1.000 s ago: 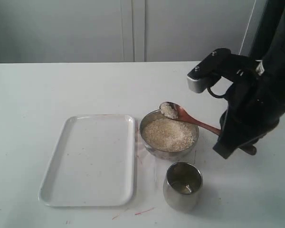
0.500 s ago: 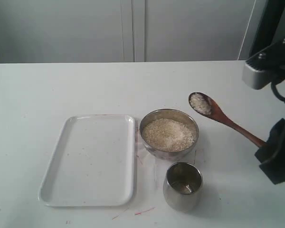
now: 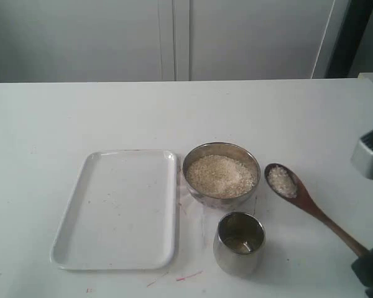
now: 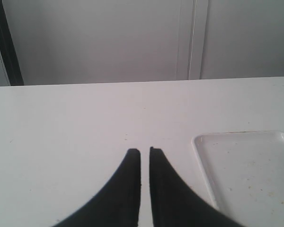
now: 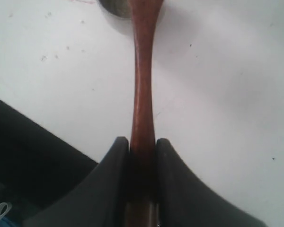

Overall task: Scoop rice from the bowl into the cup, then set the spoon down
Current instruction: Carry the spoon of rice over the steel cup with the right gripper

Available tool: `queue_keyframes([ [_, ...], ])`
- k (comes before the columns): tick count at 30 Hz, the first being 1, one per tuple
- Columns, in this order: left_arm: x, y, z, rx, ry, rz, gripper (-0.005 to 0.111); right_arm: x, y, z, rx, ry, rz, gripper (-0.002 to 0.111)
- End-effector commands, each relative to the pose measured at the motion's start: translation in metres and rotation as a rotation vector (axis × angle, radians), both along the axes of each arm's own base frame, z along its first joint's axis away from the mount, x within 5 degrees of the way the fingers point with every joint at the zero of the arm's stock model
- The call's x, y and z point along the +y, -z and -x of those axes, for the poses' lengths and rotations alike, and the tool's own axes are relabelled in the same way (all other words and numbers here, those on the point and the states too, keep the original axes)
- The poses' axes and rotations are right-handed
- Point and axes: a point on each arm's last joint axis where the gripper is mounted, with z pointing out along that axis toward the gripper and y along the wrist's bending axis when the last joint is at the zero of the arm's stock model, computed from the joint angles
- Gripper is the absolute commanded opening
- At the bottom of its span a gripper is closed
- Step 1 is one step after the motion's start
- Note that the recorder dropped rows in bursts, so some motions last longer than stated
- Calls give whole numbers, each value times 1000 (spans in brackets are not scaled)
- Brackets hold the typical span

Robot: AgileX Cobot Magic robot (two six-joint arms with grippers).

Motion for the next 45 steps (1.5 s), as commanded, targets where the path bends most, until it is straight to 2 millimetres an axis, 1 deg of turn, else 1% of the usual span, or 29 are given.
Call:
queue_keyframes([
  [1,0,-3,1,-13,1,6,14,1,9,4,43,11,-30,0],
  [10,0,-3,1,-13,1,6,14,1,13,6,57,18,-28,0],
  [18,0,-3,1,-13,1,6,14,1,27,9,104,17,-17,0],
  [26,0,-3,1,-13,1,6,14,5,28,12,119,-8,-35,0],
  [30,0,-3,1,-13,1,6,14,5,29,13,117,-5,-4,0],
  [35,0,-3,1,-13,1,6,14,5,35,6,138,-2,85,0],
  [42,0,-3,1,-13,1,6,14,14,47,-5,207,-61,166,0],
  [45,0,-3,1,-13,1,6,14,20,47,-9,204,-98,198,0],
])
